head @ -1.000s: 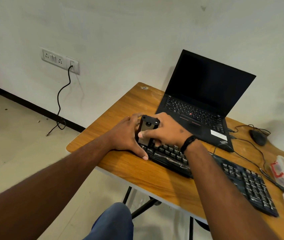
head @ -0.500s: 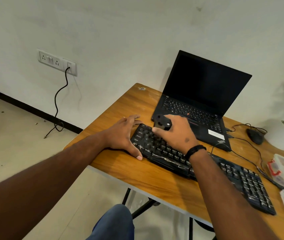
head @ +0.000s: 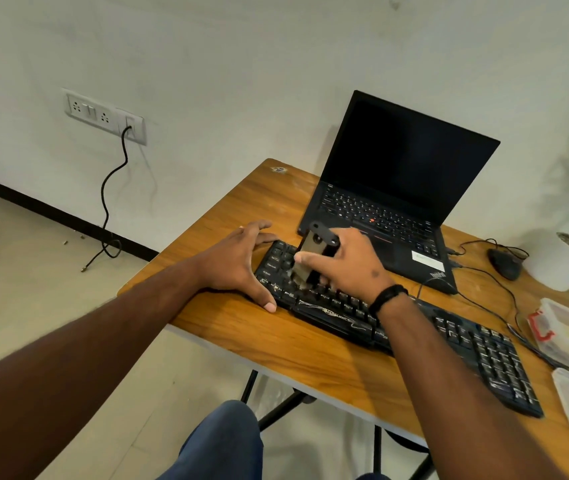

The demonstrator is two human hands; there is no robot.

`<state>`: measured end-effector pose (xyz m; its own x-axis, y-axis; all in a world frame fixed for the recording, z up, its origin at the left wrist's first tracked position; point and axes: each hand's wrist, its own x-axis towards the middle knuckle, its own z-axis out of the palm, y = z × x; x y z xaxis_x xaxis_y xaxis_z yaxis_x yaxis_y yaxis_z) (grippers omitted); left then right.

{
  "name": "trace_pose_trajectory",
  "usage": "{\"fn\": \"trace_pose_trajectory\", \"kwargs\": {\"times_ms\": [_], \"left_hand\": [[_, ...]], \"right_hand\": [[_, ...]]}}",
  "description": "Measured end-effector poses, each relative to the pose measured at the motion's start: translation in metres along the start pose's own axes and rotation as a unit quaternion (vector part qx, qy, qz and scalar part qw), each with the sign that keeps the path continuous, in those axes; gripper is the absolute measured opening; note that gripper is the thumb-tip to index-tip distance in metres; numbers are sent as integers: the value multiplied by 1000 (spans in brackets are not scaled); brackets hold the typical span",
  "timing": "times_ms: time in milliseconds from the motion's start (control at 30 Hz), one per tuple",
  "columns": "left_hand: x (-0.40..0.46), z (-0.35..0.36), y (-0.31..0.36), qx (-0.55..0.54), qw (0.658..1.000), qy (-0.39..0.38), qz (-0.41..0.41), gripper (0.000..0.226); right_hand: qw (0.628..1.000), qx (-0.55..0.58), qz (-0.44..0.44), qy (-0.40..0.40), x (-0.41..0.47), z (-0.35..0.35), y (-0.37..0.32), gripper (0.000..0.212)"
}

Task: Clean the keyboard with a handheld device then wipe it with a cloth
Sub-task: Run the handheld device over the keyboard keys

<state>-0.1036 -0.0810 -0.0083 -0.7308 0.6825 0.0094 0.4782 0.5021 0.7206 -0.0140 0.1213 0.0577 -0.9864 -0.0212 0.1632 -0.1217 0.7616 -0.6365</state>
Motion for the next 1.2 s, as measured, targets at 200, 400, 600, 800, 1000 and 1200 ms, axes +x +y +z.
{"fn": "trace_pose_trajectory", "kwargs": {"times_ms": [200,400,600,800,1000,1200], "left_hand": [[1,1,-1,2,1000,-1,0,149],[0,1,-3,7,1000,3,1,153],[2,1,-7,-2,1000,10,4,154],[2,2,-6,-3,1000,21,13,152],[2,3,-9,-9,1000,19,16,155],[3,3,-11,-16,1000,16,17,151]], "right_hand": [[998,59,-17,-35,2,3,-9,22],[991,-110,-15,75,27,3,-1,24],[999,31,-7,-21,26,16,-10,25],[996,24,-27,84,39,16,-7,28],[999,28,9,42,41,24,-1,32],[993,54,-48,92,30,22,-16,23]]}}
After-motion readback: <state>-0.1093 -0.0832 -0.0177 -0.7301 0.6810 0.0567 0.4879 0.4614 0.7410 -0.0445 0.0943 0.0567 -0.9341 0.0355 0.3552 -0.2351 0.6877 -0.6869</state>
